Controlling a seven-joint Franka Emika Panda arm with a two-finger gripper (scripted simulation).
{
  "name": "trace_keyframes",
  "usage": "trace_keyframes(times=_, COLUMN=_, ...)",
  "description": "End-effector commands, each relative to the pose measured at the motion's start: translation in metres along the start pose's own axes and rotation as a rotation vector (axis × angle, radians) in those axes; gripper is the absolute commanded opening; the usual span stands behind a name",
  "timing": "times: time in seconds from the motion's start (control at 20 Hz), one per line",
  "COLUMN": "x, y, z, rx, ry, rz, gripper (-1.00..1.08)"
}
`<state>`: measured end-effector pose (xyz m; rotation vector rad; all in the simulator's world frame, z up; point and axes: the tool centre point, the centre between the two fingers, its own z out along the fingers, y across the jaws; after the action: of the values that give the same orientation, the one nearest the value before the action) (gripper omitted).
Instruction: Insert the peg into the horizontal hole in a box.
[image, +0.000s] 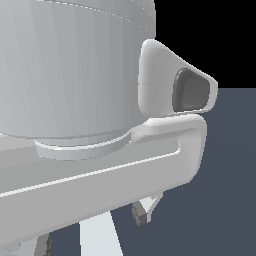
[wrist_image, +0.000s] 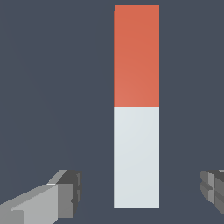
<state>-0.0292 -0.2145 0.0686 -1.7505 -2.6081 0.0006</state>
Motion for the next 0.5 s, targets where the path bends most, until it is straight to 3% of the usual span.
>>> trace_keyframes(times=0.0, x=0.001, y=0.001, z=-0.001, rx=-0.001, ry=0.000, rz=0.000, gripper=1.00)
trace_keyframes(times=0.45, x=0.001, y=0.001, z=0.018, rx=-0.001, ry=0.000, rz=0.000, gripper=1.00)
